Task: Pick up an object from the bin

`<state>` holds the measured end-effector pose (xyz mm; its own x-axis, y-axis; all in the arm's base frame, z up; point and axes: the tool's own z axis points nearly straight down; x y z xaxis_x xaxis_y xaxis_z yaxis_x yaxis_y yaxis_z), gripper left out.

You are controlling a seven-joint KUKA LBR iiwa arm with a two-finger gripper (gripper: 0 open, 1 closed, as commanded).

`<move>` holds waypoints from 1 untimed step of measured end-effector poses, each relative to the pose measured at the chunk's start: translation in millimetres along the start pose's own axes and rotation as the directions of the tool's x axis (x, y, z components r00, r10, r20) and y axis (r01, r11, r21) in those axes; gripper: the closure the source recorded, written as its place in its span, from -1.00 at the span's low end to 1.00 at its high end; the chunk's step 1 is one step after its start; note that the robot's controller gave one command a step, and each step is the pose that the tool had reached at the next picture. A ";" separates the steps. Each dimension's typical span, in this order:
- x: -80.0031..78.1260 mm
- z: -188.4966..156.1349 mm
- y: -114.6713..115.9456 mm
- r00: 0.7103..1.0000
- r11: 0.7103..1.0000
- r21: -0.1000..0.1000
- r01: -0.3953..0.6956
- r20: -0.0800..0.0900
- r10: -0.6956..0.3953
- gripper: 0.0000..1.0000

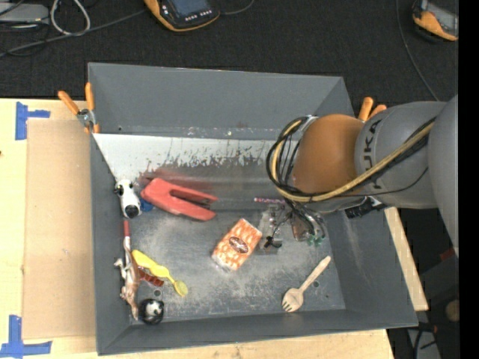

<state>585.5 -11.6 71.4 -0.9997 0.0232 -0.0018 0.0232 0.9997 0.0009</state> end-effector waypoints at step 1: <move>-5.6 0.7 46.7 0.997 0.997 0.001 0.076 0.003 -0.076 1.00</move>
Offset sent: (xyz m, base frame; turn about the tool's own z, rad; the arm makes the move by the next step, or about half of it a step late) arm -0.0144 0.0686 -0.0014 -0.0340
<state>592.2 35.0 70.7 -0.9986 -0.0526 -0.0045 -0.0526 0.9986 0.0002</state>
